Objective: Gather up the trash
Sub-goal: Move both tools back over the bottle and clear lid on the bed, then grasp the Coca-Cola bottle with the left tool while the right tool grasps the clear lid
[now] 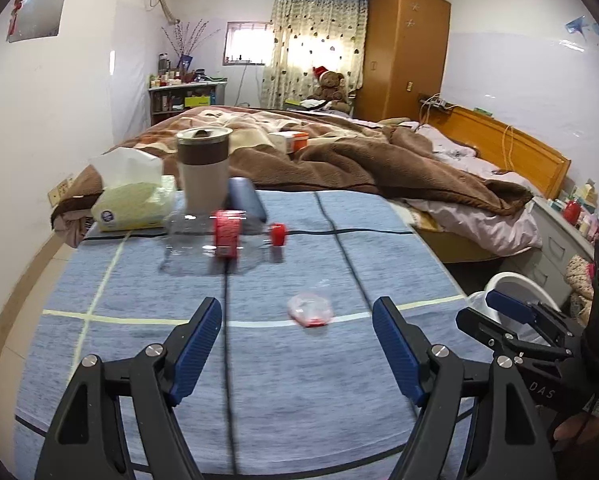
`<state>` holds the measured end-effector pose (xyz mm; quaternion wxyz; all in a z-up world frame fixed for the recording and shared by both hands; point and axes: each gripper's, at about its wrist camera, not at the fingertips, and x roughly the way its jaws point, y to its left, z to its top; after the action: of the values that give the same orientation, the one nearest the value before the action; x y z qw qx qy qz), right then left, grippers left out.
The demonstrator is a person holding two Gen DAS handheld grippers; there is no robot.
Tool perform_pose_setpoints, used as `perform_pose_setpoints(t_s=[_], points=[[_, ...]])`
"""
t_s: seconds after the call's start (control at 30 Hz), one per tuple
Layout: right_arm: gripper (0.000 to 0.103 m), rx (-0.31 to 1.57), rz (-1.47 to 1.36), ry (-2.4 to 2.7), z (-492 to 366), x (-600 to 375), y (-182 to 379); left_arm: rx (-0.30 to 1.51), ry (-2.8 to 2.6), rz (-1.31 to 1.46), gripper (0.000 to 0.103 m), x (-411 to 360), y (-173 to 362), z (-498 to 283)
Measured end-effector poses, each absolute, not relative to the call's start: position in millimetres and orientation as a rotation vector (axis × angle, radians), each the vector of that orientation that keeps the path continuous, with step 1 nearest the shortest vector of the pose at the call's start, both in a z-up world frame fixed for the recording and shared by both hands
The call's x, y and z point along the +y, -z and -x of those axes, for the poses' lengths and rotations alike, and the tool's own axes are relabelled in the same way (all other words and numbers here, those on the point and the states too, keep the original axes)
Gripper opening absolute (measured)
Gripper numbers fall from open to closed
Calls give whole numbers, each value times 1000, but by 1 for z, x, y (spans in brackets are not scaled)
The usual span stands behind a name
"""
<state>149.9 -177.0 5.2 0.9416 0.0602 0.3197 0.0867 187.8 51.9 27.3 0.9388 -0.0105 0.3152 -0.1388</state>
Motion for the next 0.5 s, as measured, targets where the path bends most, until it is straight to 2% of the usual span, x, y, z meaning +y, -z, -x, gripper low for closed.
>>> perform_pose_setpoints(t_s=[0.5], points=[[70,785,-80,-274,-214,-119,22,665,268,5,81,98,-15,-251]])
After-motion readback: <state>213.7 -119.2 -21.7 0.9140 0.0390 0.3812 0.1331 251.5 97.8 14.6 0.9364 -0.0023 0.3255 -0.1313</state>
